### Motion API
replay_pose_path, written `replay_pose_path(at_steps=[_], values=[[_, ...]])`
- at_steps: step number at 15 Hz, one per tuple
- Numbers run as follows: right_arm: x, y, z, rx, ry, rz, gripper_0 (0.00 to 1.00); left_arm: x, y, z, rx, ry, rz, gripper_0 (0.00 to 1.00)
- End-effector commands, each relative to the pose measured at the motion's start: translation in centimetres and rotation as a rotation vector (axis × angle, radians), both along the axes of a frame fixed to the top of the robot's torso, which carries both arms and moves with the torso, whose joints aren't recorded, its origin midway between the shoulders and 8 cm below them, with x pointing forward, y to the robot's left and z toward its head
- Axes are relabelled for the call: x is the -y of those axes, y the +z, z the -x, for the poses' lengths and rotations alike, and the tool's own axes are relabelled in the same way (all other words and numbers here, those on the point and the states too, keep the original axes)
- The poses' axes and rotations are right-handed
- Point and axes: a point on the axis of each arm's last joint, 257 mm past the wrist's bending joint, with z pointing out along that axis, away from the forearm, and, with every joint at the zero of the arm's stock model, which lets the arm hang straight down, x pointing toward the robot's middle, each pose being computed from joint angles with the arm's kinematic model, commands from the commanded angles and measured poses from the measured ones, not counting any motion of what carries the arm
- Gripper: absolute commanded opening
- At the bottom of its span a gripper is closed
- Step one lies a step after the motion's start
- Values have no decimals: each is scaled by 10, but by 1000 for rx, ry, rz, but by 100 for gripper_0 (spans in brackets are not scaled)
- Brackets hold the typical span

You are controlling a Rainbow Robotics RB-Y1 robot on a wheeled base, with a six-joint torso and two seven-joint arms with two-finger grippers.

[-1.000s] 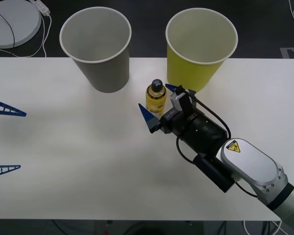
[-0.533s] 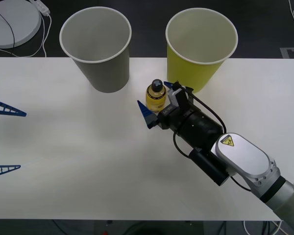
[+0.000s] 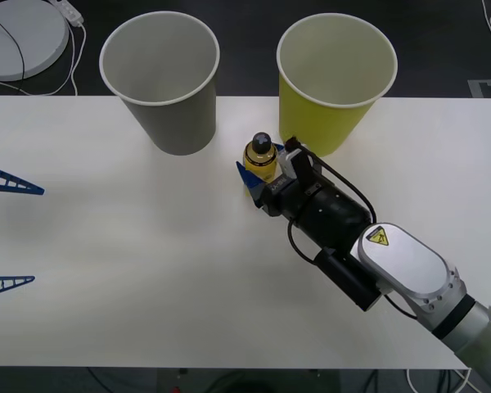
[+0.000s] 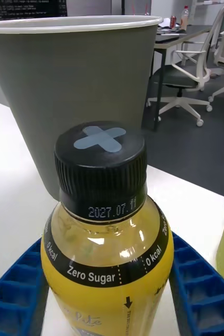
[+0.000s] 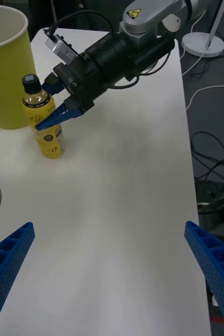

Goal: Put the can into the green bin and the plastic bottle into the gray bin

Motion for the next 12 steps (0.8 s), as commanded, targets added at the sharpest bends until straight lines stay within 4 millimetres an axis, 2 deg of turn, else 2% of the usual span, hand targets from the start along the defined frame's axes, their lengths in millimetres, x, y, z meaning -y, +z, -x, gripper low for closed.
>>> replay_pose_path(at_steps=[1, 6, 12], values=[[-1, 1, 1, -4, 3, -9, 0, 0, 0, 0, 0, 0, 0, 100], [1, 6, 5, -1, 9, -20, 0, 0, 0, 0, 0, 0, 0, 100], [7, 15, 35, -23, 65, -49, 0, 0, 0, 0, 0, 0, 0, 100]])
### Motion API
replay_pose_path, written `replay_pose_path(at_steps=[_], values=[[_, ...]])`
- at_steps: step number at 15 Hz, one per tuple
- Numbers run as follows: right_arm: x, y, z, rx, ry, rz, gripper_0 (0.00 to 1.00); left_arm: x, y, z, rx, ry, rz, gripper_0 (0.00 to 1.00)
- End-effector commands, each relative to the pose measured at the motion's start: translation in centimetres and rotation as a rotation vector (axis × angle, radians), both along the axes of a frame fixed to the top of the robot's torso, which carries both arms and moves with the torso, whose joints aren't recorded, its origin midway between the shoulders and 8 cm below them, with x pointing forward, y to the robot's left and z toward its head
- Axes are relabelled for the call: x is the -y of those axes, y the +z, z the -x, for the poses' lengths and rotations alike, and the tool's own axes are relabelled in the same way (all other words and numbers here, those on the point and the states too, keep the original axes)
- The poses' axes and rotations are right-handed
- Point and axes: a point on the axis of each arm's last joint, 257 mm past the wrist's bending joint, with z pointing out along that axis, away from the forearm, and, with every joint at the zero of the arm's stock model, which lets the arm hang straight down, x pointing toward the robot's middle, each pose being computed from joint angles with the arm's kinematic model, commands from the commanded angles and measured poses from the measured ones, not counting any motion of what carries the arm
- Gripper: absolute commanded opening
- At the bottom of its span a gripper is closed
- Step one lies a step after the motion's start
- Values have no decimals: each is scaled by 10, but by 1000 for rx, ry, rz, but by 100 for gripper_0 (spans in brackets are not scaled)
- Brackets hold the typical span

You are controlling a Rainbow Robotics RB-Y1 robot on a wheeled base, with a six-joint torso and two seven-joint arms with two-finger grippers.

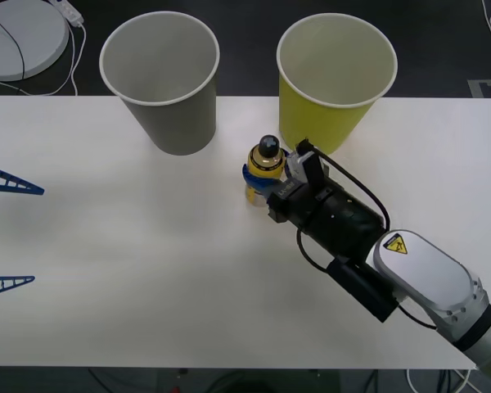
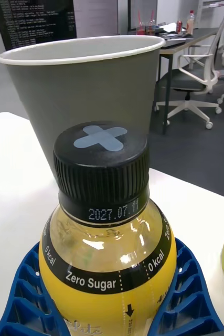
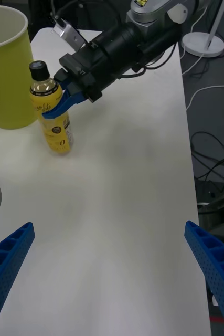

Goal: Put the can into the green bin and the plastic bottle into the gray bin

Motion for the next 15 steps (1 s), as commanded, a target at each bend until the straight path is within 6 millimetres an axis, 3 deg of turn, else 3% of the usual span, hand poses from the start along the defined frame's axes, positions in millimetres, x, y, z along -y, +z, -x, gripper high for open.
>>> replay_pose_path(at_steps=[1, 9, 15], values=[[1, 3, 17, -22, 41, -19, 0, 0, 0, 0, 0, 0, 0, 100], [4, 32, 41, -90, 162, -100, 0, 0, 0, 0, 0, 0, 0, 100], [26, 53, 47, -26, 241, 38, 0, 0, 0, 0, 0, 0, 0, 100]])
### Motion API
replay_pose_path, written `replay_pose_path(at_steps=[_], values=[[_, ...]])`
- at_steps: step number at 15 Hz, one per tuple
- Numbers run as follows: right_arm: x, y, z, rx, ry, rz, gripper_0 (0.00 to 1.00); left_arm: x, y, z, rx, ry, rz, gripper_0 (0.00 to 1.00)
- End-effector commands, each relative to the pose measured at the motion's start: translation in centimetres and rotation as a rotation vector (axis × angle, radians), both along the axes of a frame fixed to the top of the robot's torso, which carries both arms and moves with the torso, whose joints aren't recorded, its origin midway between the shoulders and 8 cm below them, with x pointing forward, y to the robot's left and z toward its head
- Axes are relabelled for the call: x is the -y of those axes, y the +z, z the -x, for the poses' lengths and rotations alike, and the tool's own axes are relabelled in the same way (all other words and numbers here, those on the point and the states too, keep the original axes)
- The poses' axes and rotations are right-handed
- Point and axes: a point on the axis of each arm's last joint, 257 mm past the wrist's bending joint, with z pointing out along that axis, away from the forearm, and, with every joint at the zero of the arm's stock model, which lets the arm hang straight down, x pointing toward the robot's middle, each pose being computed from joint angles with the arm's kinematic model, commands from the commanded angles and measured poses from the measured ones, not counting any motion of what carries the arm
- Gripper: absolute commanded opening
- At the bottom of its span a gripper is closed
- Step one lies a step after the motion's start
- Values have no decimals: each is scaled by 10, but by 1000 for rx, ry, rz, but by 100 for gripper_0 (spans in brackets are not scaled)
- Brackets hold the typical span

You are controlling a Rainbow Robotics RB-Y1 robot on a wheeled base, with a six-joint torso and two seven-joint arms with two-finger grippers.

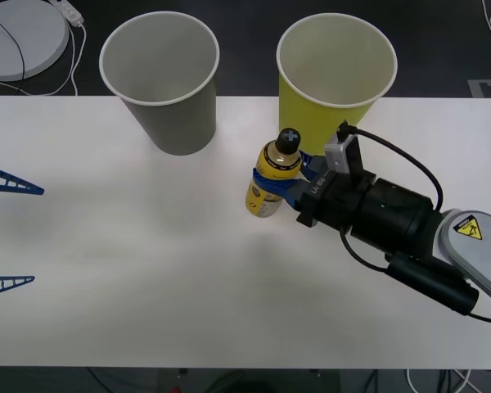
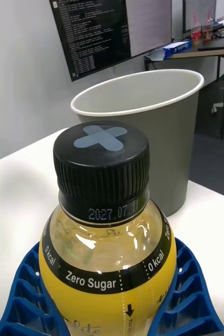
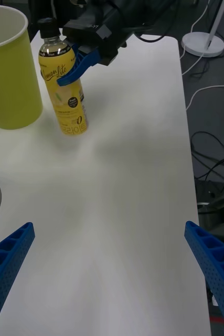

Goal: Put the can into the green bin and the plastic bottle into the gray bin

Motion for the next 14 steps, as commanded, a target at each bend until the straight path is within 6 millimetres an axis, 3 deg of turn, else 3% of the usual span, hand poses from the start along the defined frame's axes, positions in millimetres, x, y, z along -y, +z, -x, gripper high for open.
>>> replay_pose_path(at_steps=[1, 6, 14], values=[[16, 8, -1, 55, -1, 83, 0, 0, 0, 0, 0, 0, 0, 100], [30, 25, 14, 0, 27, 101, 0, 0, 0, 0, 0, 0, 0, 100], [59, 32, 35, -81, 39, 155, 0, 0, 0, 0, 0, 0, 0, 100]])
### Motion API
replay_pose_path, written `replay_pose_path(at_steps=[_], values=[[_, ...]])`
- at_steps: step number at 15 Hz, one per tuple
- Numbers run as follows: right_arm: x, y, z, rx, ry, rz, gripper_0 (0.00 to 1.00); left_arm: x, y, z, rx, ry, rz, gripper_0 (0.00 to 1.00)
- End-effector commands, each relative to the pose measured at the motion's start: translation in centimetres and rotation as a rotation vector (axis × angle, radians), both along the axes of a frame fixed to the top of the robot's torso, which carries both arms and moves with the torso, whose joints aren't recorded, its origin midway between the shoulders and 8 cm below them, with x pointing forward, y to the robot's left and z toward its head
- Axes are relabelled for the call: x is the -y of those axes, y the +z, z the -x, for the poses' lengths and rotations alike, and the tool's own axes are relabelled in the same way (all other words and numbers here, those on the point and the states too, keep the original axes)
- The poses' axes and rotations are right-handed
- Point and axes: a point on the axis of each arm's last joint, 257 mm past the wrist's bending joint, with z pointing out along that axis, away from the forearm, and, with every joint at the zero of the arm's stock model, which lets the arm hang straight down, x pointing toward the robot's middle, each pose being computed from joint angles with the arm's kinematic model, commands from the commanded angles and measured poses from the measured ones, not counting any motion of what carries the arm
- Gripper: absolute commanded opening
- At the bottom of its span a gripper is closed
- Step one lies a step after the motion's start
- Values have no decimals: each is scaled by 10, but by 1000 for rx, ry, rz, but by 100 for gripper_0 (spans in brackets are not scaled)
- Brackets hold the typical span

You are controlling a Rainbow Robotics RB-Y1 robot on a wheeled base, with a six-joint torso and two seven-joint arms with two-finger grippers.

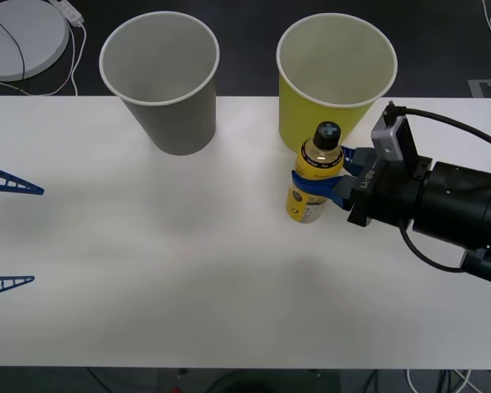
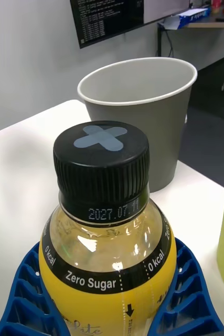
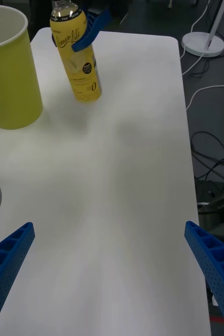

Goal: Put the can into the green bin and the plastic bottle into the gray bin

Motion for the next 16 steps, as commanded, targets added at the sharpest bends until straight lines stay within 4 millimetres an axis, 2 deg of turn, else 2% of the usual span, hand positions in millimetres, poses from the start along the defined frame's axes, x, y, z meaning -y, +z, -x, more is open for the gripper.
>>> replay_pose_path(at_steps=[1, 5, 10, 16], values=[[15, 7, 11, -39, -1, 30, 0, 0, 0, 0, 0, 0, 0, 100], [22, 20, 32, -96, -21, 84, 0, 0, 0, 0, 0, 0, 0, 100], [5, 37, 57, -145, -60, 115, 0, 0, 0, 0, 0, 0, 0, 100], [-7, 48, 56, -119, -49, 191, 0, 0, 0, 0, 0, 0, 0, 100]])
